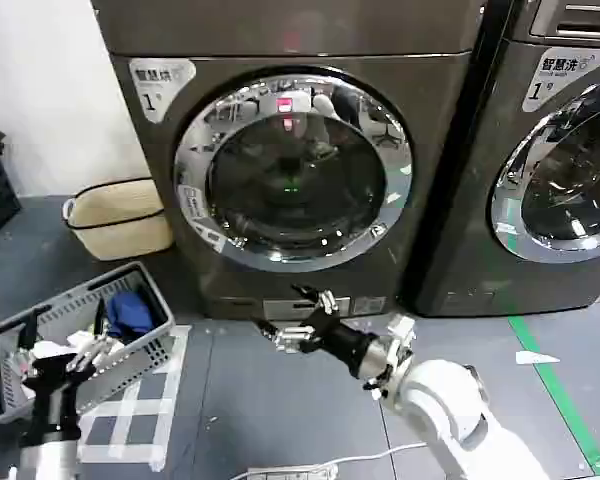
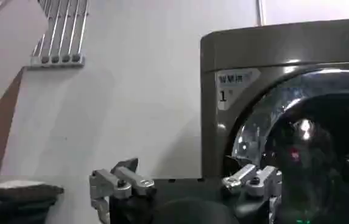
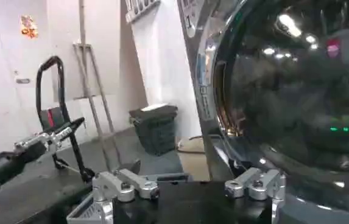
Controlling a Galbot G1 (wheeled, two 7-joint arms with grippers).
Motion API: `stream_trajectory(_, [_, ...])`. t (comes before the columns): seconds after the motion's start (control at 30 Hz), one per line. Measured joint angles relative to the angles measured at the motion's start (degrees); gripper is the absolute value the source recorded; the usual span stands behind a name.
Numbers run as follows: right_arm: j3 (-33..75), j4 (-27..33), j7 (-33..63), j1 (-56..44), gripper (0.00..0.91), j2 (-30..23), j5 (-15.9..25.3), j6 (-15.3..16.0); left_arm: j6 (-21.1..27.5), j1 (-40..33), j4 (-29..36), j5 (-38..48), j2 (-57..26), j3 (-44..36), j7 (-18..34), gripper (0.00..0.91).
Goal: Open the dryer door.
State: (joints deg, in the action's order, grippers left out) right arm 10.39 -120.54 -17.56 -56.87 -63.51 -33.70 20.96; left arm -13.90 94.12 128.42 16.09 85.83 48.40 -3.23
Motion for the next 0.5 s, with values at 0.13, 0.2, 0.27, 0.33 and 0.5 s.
stream_trajectory(0.13, [-0.8,2.1,0.0,2.7,0.907,0.1,0.0,-0.6,0.0,0.1,0.0,-0.1,0.0,-0.1,-0.1,0.907])
stream_trajectory(0.2, [-1.3,2.9,0.0,4.0,0.907,0.2,-0.1,-0.8,0.0,0.2,0.0,-0.1,-0.1,-0.1,-0.2,0.907])
stream_trajectory(0.27, [-2.0,3.9,0.0,5.4,0.907,0.3,-0.3,-1.0,0.0,0.3,0.0,-0.1,-0.1,-0.1,-0.2,0.907])
stream_trajectory(0.33, [-2.7,4.8,0.0,7.0,0.907,0.3,-0.6,-1.4,0.0,0.3,0.0,-0.1,-0.2,-0.1,-0.2,0.907])
stream_trajectory(0.5, [-4.7,7.0,-0.2,10.4,0.907,0.3,-1.2,-2.7,0.0,0.3,0.1,-0.1,-0.3,-0.1,-0.2,0.907])
